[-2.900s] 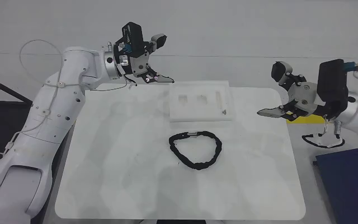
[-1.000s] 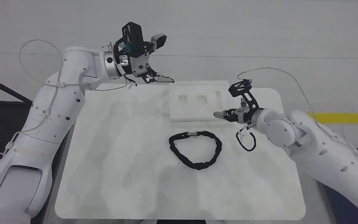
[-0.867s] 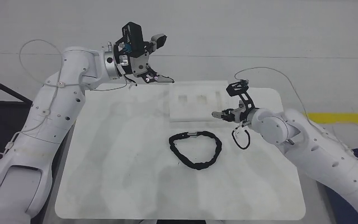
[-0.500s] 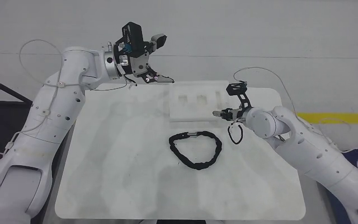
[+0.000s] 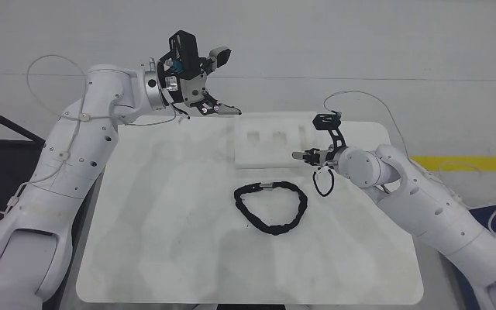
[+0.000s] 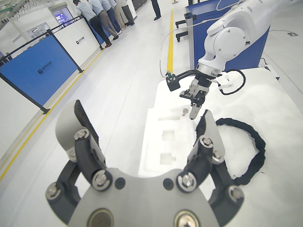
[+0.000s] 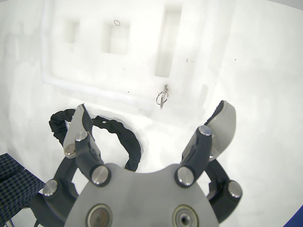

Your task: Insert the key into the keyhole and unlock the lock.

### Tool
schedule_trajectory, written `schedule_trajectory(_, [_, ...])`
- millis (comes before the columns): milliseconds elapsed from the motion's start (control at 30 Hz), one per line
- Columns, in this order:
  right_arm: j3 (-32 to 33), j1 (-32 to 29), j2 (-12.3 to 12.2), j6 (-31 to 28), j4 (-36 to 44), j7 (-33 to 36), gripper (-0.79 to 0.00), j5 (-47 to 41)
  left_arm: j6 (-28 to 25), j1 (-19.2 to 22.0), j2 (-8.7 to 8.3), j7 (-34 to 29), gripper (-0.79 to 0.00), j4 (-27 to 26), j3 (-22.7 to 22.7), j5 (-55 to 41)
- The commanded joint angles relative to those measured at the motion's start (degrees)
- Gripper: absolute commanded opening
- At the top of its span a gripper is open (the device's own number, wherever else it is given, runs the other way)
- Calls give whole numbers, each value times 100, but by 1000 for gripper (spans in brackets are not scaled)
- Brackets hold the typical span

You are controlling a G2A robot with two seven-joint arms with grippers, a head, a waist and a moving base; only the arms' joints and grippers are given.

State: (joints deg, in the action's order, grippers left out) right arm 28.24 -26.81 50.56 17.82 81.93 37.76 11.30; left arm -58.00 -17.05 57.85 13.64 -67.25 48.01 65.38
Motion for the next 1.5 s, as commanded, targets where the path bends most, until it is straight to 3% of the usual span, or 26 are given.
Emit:
schedule_trajectory(0, [0, 0, 0, 0, 0, 0, 0, 1, 0, 0, 0, 0, 0, 0, 0, 0])
schedule_trajectory(400, [26, -61, 8, -35, 1, -102, 0, 72, 0, 0, 0, 0, 0, 0, 0, 0])
schedule_trajectory(733, [174, 13, 206, -195, -70, 194, 0, 39, 0, 0, 0, 0, 0, 0, 0, 0])
schedule_trajectory(767, [184, 24, 222, -235, -102, 234, -15, 56, 0, 0, 0, 0, 0, 0, 0, 0])
schedule_trajectory(833, [214, 35, 255, -282, -165, 293, -228, 56, 0, 0, 0, 0, 0, 0, 0, 0])
schedule_trajectory(1067, [251, 53, 346, -249, -365, 556, -225, 291, 0, 0, 0, 0, 0, 0, 0, 0])
schedule_trajectory(1167, [277, 44, 377, -283, -433, 613, -332, 396, 0, 0, 0, 0, 0, 0, 0, 0])
schedule_trajectory(1300, [321, 33, 413, -275, -481, 686, -342, 541, 0, 0, 0, 0, 0, 0, 0, 0])
schedule_trajectory(1467, [357, -18, 455, -172, -579, 715, -425, 779, 0, 0, 0, 0, 0, 0, 0, 0])
